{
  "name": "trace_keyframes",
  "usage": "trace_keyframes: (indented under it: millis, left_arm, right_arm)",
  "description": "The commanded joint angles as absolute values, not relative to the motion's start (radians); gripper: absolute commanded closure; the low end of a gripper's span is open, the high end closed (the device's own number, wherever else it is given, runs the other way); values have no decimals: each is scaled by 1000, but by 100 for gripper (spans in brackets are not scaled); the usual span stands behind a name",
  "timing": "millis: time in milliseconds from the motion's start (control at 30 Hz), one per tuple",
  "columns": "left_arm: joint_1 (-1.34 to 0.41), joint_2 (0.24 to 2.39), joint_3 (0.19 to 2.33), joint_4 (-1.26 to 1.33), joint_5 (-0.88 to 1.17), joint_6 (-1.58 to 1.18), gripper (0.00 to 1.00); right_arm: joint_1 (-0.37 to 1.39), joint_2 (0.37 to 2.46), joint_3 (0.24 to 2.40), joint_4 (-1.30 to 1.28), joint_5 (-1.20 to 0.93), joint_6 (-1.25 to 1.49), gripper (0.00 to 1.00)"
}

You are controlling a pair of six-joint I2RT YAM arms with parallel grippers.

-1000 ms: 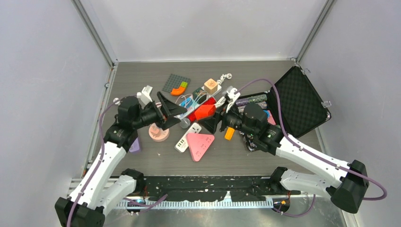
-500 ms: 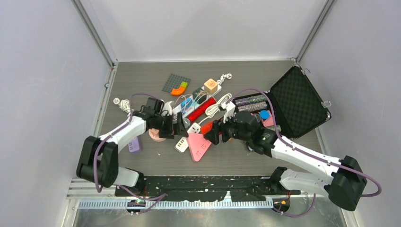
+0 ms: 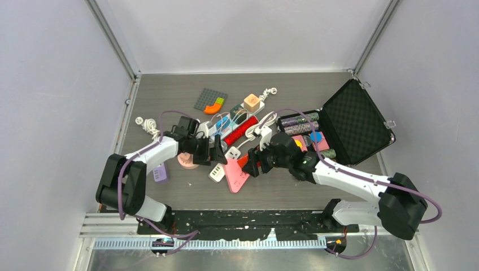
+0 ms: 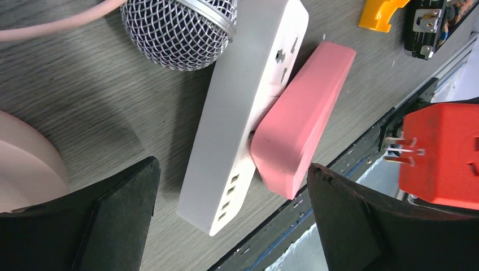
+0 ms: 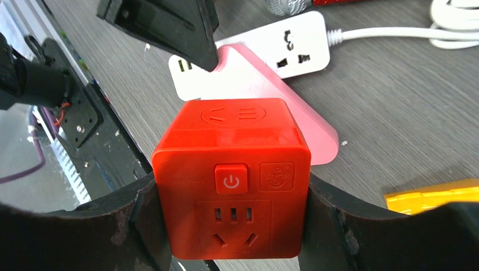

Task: Insert the plug
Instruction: Insert the plug into the socket.

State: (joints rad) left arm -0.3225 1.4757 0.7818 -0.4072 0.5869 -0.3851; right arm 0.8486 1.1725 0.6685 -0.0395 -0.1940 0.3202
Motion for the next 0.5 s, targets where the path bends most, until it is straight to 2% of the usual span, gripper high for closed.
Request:
trace_keyframes:
  millis: [0,333,467]
  left_arm:
    - [-325,1513,798,-422,527,-367,2]
    - [-394,1545,860,-558,249,-279,18]
    - [-421,1560,868,-578,197,-273,23]
  right_arm:
    - [847,1212,685,6,-282,243,94]
    - [847,1250,615,70,-330,159,95]
    - [847,1274,640,42,-337,169,95]
